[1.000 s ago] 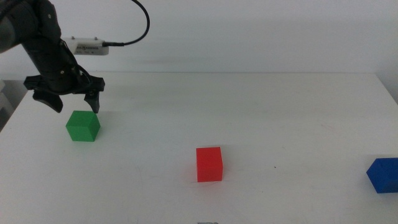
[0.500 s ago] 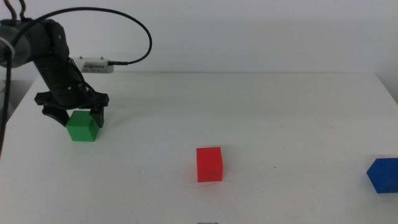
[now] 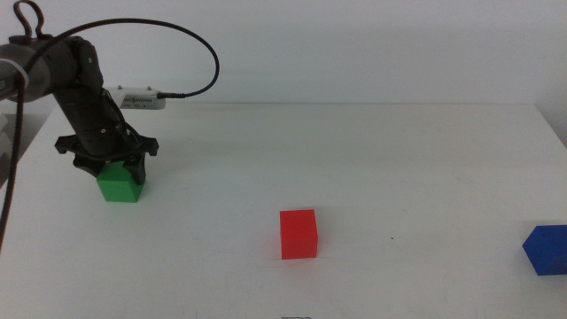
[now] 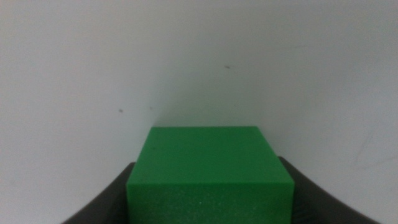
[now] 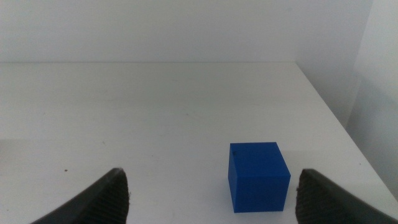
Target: Stack red cubes first, then green, then blue cubes in a specific spot.
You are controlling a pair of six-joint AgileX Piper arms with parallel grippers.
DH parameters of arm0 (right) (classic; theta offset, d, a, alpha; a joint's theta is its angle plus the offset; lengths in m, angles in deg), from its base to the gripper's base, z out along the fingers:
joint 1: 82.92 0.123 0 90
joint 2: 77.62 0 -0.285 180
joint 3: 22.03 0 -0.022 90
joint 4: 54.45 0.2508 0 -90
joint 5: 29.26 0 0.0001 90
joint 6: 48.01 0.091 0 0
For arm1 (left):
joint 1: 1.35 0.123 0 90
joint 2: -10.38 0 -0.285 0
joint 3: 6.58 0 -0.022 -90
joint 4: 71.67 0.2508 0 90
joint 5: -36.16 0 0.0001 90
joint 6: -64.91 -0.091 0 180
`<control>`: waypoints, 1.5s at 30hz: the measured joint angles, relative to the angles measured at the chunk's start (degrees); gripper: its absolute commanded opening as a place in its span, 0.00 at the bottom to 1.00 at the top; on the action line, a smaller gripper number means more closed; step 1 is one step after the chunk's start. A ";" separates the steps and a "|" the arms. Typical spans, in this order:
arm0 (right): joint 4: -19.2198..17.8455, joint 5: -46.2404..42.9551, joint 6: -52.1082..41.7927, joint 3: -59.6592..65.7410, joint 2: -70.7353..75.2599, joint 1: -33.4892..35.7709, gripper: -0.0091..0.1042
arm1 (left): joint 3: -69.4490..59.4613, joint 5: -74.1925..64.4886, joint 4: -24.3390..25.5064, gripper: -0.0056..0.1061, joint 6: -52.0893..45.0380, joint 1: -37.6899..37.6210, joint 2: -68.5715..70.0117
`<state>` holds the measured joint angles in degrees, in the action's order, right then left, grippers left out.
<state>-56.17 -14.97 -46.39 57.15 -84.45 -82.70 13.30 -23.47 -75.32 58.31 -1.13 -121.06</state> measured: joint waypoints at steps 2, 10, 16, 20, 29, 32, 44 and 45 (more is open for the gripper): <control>0.00 0.00 0.00 0.00 0.00 0.00 0.85 | 0.00 -1.03 -0.10 0.19 0.00 0.00 0.06; 0.00 0.00 0.00 0.00 0.00 0.00 0.85 | -8.91 0.98 -2.83 0.09 2.80 -1.67 12.33; 0.00 0.00 0.00 0.00 0.00 0.00 0.85 | -19.73 2.96 1.94 0.09 18.03 -11.24 24.30; 0.00 0.00 0.00 0.00 0.00 0.00 0.85 | -17.06 -0.01 10.35 0.10 30.48 -21.36 26.54; 0.00 0.00 0.00 0.00 0.00 0.00 0.85 | -2.38 -8.02 12.04 0.21 43.56 -37.50 18.80; 0.00 0.00 0.00 0.00 0.00 0.00 0.85 | -0.26 -7.82 11.57 0.21 49.17 -40.52 16.69; 0.00 0.00 0.00 0.00 0.00 0.00 0.85 | 0.14 -4.89 13.43 0.21 59.28 -45.14 12.08; 0.00 0.00 0.00 0.00 0.00 0.00 0.85 | 0.14 -4.84 13.42 0.21 59.33 -45.14 11.85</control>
<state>-56.17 -14.97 -46.39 57.15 -84.45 -82.70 13.44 -28.30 -61.90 117.64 -46.27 -109.21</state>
